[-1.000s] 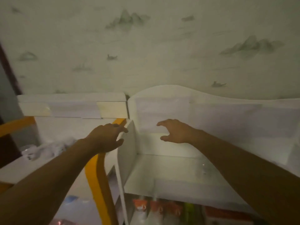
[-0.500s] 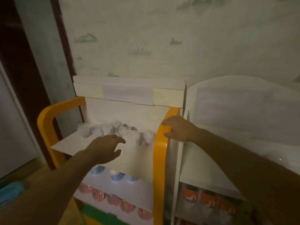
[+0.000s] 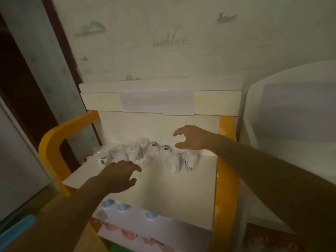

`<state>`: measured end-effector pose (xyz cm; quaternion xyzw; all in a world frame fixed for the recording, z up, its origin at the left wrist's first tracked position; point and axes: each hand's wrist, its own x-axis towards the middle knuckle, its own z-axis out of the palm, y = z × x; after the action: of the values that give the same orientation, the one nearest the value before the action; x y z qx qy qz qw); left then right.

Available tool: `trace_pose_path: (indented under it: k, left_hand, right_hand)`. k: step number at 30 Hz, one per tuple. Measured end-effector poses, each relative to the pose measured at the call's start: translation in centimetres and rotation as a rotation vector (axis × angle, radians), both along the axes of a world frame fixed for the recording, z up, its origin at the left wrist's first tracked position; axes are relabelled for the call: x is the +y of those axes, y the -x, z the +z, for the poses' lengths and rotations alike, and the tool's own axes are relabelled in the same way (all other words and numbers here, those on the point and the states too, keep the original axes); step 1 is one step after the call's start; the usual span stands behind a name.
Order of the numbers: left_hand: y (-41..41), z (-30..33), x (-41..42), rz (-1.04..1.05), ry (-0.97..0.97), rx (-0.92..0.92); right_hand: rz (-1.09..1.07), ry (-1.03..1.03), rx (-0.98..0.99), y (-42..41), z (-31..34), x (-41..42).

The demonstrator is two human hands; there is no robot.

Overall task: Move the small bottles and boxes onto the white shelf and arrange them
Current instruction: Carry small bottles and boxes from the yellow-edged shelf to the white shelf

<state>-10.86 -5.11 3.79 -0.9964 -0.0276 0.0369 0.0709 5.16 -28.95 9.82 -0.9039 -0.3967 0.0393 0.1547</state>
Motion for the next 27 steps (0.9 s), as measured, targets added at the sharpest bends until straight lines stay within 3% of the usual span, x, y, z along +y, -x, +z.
trace_pose_path:
  k: [11,17,23,27]
  left_hand:
    - [-8.0,-4.2,6.6,-0.126,0.080,0.116]
    - [-12.2,-6.6,10.4,-0.222,0.135,0.201]
    - [-13.8,-8.4,12.0,-0.340,0.020,0.142]
    - [-14.4,-8.7,12.4,-0.416,0.125,0.031]
  right_hand:
    - [-0.152,0.196,0.054,-5.2,-3.3,6.4]
    - [-0.303,0.262,0.190,-4.9,-8.0,8.6]
    - [-0.370,0.344,0.001,-3.5,-11.3,10.1]
    - [-0.407,0.315,0.024,-3.1,-12.1,11.1]
